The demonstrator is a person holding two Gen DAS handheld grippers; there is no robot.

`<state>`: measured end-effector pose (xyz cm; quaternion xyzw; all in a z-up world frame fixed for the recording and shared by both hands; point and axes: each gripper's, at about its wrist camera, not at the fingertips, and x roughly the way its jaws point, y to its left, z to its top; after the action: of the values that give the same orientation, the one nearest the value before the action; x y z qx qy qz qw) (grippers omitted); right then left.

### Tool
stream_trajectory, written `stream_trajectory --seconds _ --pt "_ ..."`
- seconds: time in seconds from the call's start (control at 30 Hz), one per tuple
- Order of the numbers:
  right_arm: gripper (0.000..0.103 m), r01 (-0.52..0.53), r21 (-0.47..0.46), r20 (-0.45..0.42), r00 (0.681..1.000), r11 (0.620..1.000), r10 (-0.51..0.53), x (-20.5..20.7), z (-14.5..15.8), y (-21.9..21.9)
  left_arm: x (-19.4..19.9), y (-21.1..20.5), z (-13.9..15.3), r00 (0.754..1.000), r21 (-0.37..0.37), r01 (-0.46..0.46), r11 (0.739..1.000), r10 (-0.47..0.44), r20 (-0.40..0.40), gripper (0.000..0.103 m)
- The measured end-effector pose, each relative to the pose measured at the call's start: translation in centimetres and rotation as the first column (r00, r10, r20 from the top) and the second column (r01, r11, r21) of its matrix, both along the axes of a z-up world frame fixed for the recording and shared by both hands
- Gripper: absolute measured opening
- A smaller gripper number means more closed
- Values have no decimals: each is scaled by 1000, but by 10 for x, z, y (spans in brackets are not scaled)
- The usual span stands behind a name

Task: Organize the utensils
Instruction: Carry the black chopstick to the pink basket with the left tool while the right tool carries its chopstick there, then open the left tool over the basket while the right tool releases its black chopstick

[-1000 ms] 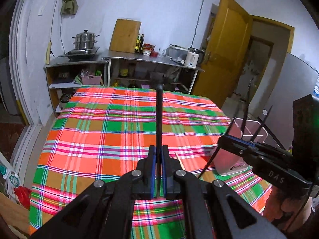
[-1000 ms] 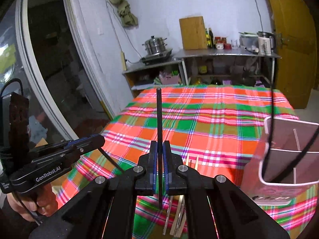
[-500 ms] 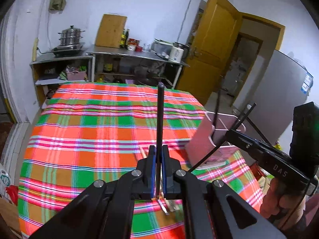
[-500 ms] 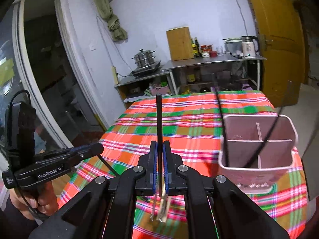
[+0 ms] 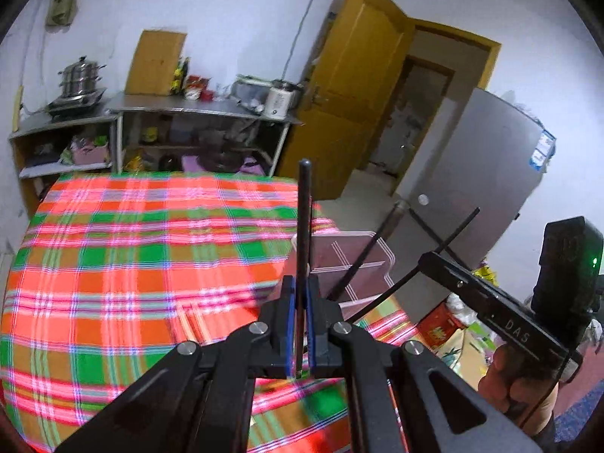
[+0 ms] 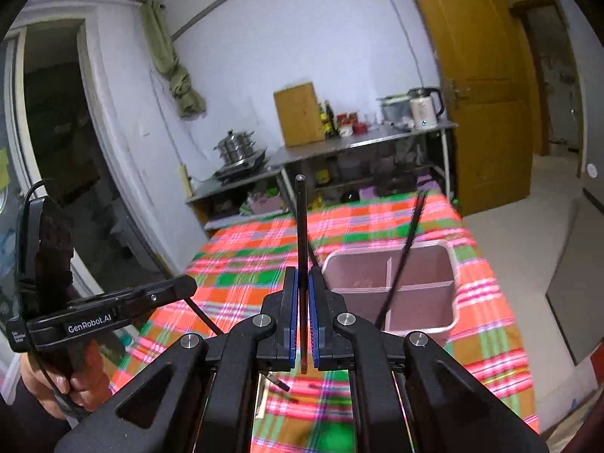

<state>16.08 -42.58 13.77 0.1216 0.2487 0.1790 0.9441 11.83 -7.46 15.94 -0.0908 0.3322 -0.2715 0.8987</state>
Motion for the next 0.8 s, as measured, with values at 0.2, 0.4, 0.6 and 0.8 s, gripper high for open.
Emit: stream_trajectory --seconds 0.2,0.4,0.6,0.8 --pt "5 47 1 70 996 999 -47 -3 28 -20 13 -25 36 998 -29 30 999 -28 58 6" --pt "5 80 4 106 991 997 -80 6 39 -31 34 -45 46 996 -36 33 999 -30 88 6" --pt "5 106 14 80 991 994 -107 21 25 -41 54 -57 23 998 -25 20 999 -19 54 6" --pt "5 113 7 24 993 994 -113 38 -2 -42 65 -66 -9 1000 3 15 1000 -15 1 6"
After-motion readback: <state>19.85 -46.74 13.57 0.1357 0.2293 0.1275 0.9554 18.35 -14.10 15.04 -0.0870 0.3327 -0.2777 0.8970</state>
